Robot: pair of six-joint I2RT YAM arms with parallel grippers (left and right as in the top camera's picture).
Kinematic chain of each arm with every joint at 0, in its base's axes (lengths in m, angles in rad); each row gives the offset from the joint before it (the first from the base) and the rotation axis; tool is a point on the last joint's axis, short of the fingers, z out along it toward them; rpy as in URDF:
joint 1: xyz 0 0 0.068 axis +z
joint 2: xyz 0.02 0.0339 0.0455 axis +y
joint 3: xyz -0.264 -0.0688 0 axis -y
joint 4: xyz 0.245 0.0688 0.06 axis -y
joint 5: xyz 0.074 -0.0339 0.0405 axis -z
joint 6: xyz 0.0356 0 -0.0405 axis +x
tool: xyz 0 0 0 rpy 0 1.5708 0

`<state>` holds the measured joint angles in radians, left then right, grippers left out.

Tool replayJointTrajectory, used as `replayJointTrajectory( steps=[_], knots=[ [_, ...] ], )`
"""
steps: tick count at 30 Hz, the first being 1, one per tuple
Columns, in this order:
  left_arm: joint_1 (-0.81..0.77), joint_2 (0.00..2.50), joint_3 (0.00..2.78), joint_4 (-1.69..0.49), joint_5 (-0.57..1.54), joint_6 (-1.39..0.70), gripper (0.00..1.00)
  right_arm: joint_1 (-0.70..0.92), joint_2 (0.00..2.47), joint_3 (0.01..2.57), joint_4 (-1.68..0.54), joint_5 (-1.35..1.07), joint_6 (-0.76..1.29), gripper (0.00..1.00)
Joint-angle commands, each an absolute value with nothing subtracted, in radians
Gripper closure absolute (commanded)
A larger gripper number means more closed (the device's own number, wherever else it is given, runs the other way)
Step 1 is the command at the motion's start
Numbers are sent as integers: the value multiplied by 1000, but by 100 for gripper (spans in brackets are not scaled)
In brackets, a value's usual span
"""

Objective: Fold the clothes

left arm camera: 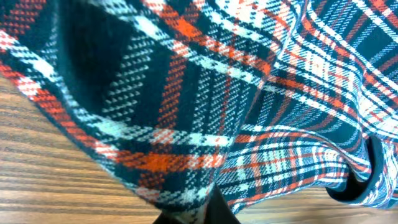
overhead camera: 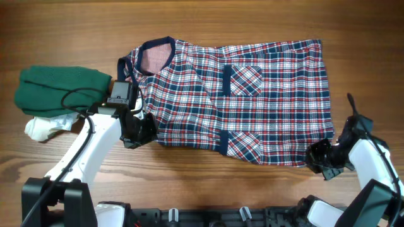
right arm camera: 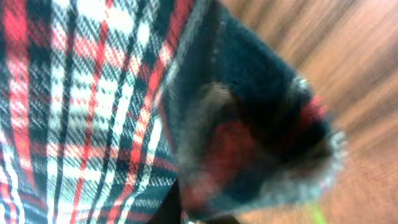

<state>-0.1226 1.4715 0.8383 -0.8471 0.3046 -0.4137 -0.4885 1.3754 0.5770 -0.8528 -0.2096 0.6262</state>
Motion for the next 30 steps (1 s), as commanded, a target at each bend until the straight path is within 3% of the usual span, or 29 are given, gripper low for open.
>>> replayJointTrajectory(
  steps=[1, 10, 15, 21, 30],
  knots=[
    [-126, 1449, 859, -859, 307, -424, 96, -491, 1335, 682, -937, -237, 505, 96],
    [-129, 1164, 1111, -1162, 333, -397, 96, -491, 982, 1078, -1338, -245, 408, 96],
    [-129, 1027, 1150, -1209, 276, -397, 96, -491, 921, 1183, -1391, -244, 419, 96],
    [-129, 1087, 1150, -1112, 182, -340, 96, -491, 1081, 1206, -1262, -248, 421, 96],
    [-126, 1503, 1150, -724, 155, -205, 96, -484, 1604, 1206, -843, -428, 366, 96]
  ],
)
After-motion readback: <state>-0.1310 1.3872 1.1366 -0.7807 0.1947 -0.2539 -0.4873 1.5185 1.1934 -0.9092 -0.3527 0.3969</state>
